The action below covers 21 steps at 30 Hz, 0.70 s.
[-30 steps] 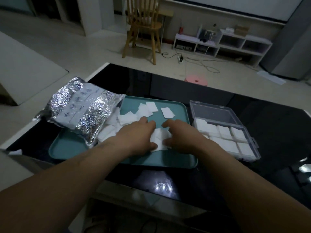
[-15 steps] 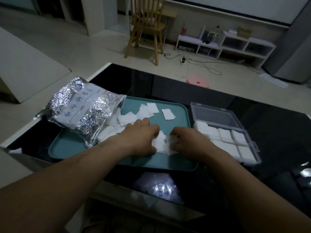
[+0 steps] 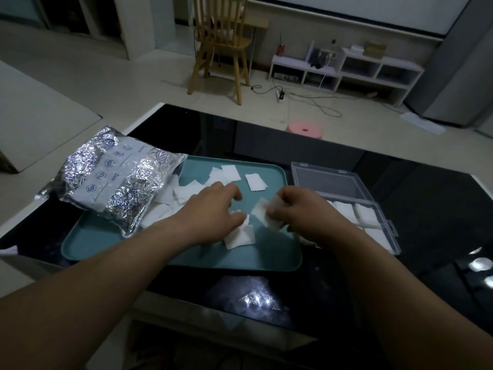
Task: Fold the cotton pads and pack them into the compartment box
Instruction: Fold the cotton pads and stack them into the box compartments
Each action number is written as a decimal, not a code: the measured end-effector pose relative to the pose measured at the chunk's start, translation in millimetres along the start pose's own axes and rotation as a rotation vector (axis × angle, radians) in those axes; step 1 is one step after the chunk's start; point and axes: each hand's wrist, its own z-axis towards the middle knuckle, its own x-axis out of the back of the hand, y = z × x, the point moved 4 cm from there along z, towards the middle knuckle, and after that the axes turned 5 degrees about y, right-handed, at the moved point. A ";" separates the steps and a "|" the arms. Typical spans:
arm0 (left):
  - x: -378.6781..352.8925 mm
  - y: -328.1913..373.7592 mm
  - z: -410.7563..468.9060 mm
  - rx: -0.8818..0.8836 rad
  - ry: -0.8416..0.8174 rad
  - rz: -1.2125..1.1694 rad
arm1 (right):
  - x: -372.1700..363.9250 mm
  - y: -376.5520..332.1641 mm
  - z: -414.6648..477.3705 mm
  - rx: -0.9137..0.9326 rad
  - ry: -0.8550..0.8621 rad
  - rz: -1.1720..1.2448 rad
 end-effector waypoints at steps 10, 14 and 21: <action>3.3 18.9 -14.9 0.382 0.029 -1.114 | -19.2 -13.7 -1.5 -0.126 0.084 0.592; 11.4 8.5 -10.6 0.464 0.065 -1.186 | -4.6 -15.2 -0.9 -0.052 0.118 0.474; 14.3 20.1 -16.0 0.219 -0.207 -0.894 | -1.1 -36.1 2.8 0.290 0.009 -0.055</action>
